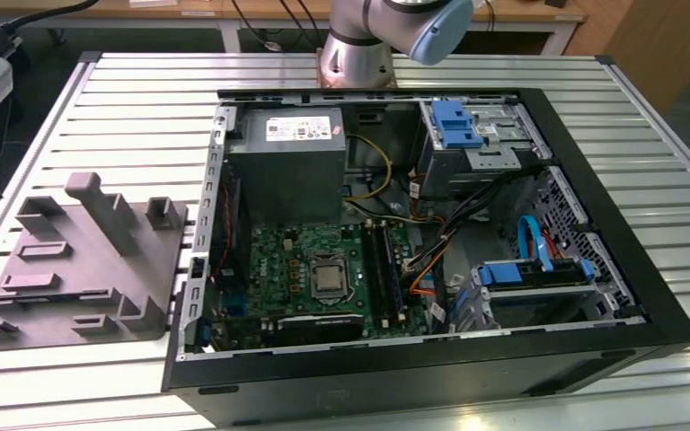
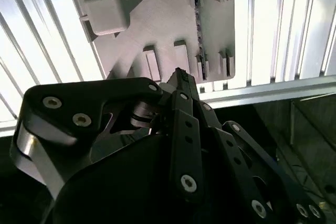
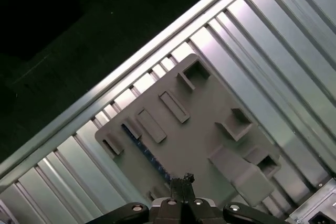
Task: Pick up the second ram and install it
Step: 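Pick up the second ram and move it above second insertion slot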
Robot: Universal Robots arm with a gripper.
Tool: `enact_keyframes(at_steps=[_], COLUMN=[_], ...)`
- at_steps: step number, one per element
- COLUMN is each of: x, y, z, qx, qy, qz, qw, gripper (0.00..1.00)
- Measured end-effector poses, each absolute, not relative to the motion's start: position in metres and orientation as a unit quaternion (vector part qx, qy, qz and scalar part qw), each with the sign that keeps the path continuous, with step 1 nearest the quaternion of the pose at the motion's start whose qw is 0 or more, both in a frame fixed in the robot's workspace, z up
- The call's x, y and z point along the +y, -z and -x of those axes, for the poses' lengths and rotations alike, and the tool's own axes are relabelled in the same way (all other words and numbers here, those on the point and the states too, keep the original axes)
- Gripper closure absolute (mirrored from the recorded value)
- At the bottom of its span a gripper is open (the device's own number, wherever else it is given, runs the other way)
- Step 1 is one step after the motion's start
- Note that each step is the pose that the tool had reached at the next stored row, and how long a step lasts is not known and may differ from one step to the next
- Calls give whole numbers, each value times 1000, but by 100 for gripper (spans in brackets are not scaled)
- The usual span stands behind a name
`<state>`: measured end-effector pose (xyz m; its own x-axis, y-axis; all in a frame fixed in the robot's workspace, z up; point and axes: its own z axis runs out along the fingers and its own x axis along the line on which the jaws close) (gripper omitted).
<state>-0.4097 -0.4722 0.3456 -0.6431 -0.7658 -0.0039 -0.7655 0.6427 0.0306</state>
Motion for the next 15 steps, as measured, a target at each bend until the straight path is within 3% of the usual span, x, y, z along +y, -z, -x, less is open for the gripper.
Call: enact_keyframes(at_steps=[15], x=[-472], y=[-342], z=[410], qx=[-844], qy=[13], qz=[-537], qw=[8], gripper=[90])
